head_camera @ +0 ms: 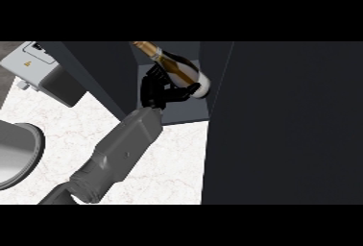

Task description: Pick up the wine, place it into the cabinet and close the cabinet

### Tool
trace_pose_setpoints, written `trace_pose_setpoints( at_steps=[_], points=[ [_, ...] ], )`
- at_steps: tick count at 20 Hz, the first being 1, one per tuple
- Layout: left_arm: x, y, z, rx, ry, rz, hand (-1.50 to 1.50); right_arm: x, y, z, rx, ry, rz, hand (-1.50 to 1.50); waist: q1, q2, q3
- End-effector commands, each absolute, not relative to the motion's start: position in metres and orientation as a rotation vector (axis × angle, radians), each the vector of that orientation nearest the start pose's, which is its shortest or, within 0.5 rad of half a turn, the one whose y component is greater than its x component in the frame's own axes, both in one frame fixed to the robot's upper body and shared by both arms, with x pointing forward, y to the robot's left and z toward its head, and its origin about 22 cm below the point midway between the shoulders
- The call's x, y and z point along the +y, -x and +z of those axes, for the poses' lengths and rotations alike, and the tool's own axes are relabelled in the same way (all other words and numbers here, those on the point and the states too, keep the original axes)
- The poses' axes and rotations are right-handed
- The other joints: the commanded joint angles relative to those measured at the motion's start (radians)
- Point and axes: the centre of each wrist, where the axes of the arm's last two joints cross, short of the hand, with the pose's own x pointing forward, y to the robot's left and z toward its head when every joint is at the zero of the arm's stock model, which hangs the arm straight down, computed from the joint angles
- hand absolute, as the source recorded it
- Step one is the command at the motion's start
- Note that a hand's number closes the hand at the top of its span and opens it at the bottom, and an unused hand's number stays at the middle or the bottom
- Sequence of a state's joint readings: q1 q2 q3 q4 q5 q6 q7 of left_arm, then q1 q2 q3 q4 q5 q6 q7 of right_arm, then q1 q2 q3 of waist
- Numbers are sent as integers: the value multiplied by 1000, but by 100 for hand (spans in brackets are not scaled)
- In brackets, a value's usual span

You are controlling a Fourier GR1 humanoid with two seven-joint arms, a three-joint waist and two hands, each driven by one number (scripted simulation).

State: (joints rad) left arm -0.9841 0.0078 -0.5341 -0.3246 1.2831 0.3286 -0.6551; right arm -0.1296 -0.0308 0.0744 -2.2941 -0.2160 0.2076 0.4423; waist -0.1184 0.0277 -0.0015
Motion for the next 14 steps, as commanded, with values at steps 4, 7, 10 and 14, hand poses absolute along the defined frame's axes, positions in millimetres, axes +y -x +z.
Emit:
trace_pose_setpoints(
  at_steps=[4,7,10,14],
  points=[
    [76,-382,-15,-1550,220,484,150,-203,-191,183,-1957,-397,353,-150,-26,2,0],
    [70,-389,0,-1571,238,531,150,-204,-192,182,-1946,-399,331,-150,-18,1,0],
    [71,-385,-6,-1559,213,554,-150,-201,-190,177,-1936,-392,334,-150,-13,1,0],
    [70,-391,0,-1588,185,568,-150,-202,-188,182,-1945,-401,353,-150,-18,6,0]
  ],
)
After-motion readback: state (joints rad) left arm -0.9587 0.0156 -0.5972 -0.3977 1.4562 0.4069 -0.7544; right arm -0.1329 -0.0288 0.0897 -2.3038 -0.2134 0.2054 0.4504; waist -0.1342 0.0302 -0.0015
